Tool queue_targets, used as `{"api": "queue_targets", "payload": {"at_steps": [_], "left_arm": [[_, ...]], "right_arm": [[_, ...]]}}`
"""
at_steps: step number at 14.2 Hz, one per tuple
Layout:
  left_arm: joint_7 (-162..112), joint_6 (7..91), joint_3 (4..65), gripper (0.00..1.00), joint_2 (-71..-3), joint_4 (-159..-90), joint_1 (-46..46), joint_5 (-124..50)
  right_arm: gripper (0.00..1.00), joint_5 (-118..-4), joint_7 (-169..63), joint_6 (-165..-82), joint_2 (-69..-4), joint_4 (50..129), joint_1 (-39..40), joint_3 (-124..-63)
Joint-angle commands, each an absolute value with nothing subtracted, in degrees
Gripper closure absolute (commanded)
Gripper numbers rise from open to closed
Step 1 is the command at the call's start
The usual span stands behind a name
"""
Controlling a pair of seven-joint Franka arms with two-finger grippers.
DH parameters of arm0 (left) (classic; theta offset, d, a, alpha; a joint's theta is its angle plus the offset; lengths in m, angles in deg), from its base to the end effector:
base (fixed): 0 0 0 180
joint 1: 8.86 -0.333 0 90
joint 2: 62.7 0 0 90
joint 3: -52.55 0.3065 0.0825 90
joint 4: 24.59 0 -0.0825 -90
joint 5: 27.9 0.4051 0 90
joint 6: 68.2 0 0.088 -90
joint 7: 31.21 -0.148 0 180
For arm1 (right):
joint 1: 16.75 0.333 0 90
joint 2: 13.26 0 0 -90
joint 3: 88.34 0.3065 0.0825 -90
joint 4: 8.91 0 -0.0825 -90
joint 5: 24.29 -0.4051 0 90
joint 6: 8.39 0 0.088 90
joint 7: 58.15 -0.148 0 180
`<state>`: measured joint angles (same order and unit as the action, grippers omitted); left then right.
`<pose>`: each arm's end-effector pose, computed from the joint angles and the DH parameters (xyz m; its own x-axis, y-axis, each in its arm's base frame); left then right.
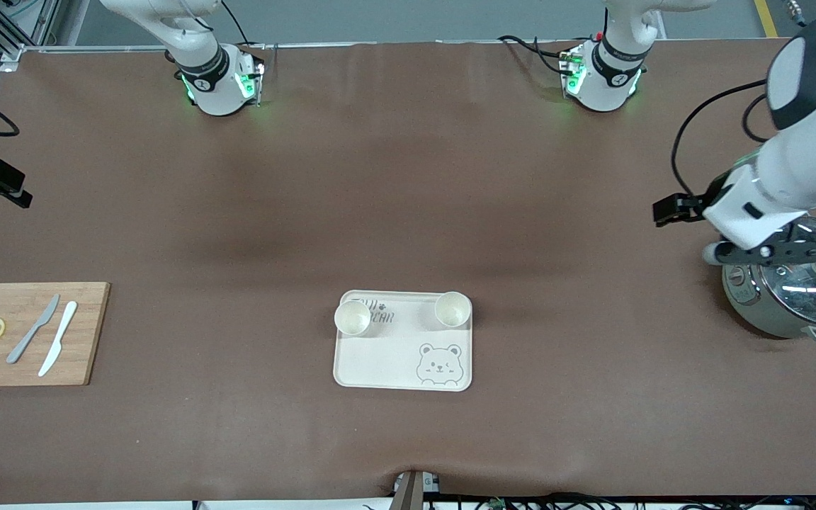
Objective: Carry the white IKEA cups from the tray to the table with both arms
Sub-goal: 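Move the right and left grippers toward the white cups on the tray, then lower both grippers around the two white cups and close them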
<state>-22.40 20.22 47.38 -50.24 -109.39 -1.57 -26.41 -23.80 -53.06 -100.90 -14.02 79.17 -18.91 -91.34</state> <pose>0.6101 -0.1264 0.4858 0.9868 -0.0614 -0.1500 -0.0665 -0.9973 -0.0297 0.5847 -0.0539 0.5870 0.9980 -0.0006 0.0630 -0.0016 -0.9999 0.0149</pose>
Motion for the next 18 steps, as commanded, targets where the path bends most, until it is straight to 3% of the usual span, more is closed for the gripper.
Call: {"api": "queue_targets", "payload": {"at_steps": [1, 10, 15, 18], "left_arm": [[-21.63, 24.59, 47.01, 0.0, -46.19, -107.21, 1.85, -24.99], [-13.47, 36.65, 46.84, 0.0, -38.46, -107.56, 6.34, -25.87], [-10.65, 42.44, 46.84, 0.0, -35.29, -108.61, 7.66, -25.96], [-9.41, 44.12, 46.84, 0.0, -33.53, -108.79, 8.63, -25.79]], "right_arm": [[0.0, -23.24, -53.06, -101.63, -15.99, 77.49, -20.09, -90.89], [0.0, -23.68, -53.58, -103.92, -20.2, 78.01, -20.18, -90.98], [0.0, -23.85, -53.58, -107.95, -26.26, 77.84, -19.04, -90.8], [0.0, -24.29, -53.14, -112.43, -33.29, 77.66, -17.99, -90.63]]}}
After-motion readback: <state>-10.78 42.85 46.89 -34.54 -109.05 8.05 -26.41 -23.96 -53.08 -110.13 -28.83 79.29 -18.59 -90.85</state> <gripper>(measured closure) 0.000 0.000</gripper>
